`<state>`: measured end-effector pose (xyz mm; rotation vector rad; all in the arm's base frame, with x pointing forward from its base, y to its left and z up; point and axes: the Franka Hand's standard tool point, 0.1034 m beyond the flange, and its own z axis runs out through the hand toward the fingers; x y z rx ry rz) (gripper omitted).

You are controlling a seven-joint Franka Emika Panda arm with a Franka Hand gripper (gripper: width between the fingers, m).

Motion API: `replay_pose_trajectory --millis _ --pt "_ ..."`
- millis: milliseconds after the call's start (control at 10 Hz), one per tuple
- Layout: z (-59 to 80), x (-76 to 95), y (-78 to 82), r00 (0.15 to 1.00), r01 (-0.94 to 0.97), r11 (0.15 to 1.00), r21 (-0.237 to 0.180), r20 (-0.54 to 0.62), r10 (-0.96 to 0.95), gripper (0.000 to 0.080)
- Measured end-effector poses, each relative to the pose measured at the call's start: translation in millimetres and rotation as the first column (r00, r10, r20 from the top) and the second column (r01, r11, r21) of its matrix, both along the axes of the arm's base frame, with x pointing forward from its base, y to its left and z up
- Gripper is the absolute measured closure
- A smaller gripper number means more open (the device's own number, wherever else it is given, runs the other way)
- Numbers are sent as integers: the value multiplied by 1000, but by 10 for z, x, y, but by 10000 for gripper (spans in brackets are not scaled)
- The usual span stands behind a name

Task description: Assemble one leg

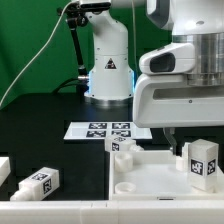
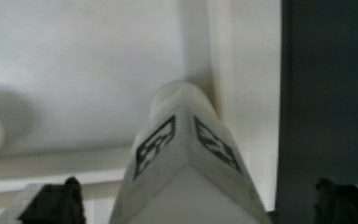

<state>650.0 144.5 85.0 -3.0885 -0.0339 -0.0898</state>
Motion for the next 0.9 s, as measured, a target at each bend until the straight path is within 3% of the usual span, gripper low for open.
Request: replay_pose_trajectory --millis 400,700,900 --pt "2 11 -23 939 -343 939 -37 13 343 151" --pt "1 20 -62 885 -464 884 -53 13 465 151" --pt "0 19 -64 885 -464 884 -53 13 465 414"
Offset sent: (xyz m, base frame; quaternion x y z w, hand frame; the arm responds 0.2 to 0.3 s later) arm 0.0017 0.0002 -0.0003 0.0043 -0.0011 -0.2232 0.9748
